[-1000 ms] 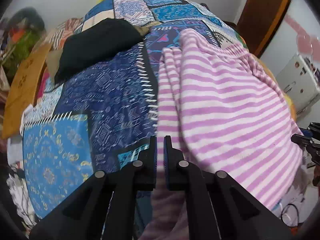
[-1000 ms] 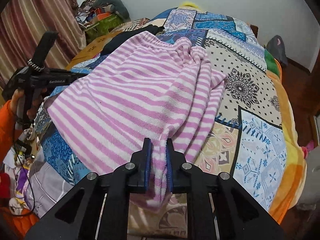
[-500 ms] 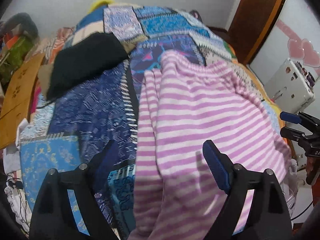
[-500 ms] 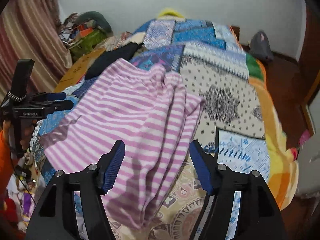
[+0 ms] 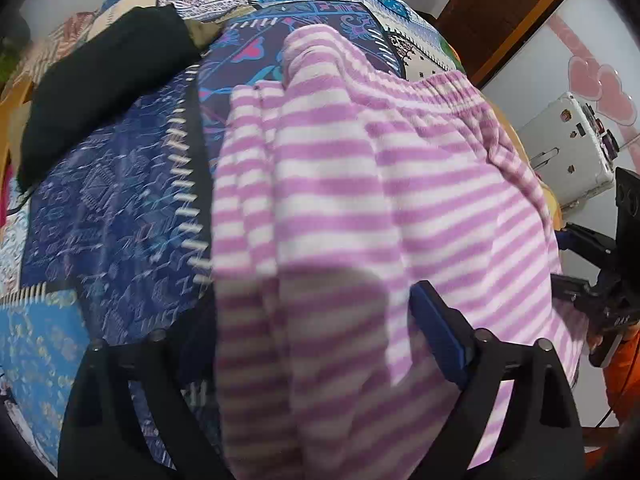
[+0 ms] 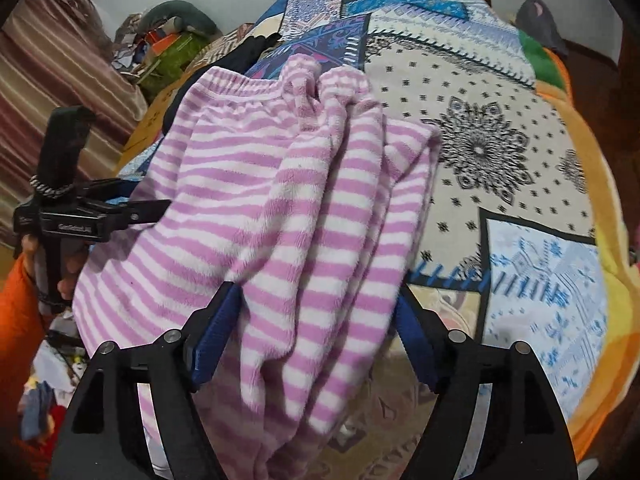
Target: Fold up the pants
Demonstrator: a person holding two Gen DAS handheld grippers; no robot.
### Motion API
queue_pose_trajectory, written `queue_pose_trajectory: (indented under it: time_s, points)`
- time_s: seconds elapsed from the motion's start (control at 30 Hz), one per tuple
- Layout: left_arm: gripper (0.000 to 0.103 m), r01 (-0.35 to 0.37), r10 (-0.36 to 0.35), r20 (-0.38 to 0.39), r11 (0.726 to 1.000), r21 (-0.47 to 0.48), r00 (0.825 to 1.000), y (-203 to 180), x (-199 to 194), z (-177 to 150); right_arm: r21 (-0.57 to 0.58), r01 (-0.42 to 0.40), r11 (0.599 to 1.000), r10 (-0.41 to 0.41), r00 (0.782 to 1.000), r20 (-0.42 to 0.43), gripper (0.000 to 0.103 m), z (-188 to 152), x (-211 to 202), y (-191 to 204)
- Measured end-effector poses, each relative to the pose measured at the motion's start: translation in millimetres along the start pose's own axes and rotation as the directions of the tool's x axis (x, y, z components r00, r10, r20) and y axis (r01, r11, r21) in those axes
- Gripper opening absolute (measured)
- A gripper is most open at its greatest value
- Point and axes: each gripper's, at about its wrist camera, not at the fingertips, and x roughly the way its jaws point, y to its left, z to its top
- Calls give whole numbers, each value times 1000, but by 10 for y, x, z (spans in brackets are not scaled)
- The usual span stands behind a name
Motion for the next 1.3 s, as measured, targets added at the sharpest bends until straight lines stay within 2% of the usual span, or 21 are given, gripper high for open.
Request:
queue_pose_trajectory:
  time_s: [0.13, 0.2, 0.23, 0.33, 0.4, 0.47, 0.57, 0.7, 0.8, 1.07, 1.3]
  points:
    - [88, -7, 6, 27, 998, 61, 1000, -142, 38, 93, -19, -36, 999, 36, 999, -1, 77, 83, 41, 7]
    - [74, -18, 13, 45, 995, 102, 999, -233, 36, 115, -35, -49, 998, 49, 999, 0, 74, 130, 70, 24]
    - [71, -24, 17, 55, 992, 121, 998, -277, 30, 124, -40, -51, 998, 51, 999, 3, 73, 156, 76, 32]
    - [54, -56, 45, 81, 989, 134, 996, -328, 2, 150, -72, -65, 995, 66, 998, 16, 58, 226, 112, 90]
    - [37, -85, 72, 101, 987, 133, 992, -328, -29, 179, -92, -54, 994, 57, 998, 31, 48, 272, 122, 136]
    - [33, -90, 75, 122, 989, 119, 990, -297, -93, 194, -124, -18, 992, 25, 998, 58, 35, 318, 101, 203]
    - [30, -113, 95, 158, 988, 109, 983, -285, -227, 182, -159, 13, 987, 1, 996, 86, 27, 372, 55, 279]
    - [29, -135, 109, 207, 984, 115, 972, -329, -438, 129, -205, 34, 978, -6, 991, 136, 24, 448, -84, 383]
    - [29, -169, 136, 256, 979, 112, 957, -344, -643, 98, -232, 40, 972, 0, 986, 169, 24, 511, -191, 499]
    - [29, -206, 176, 372, 978, 42, 911, -164, -1280, 100, -310, 53, 949, 31, 966, 258, 23, 758, -408, 899]
    - [29, -254, 237, 452, 967, -24, 860, 116, -1728, 209, -369, 51, 928, 75, 944, 320, 22, 1118, -437, 1252]
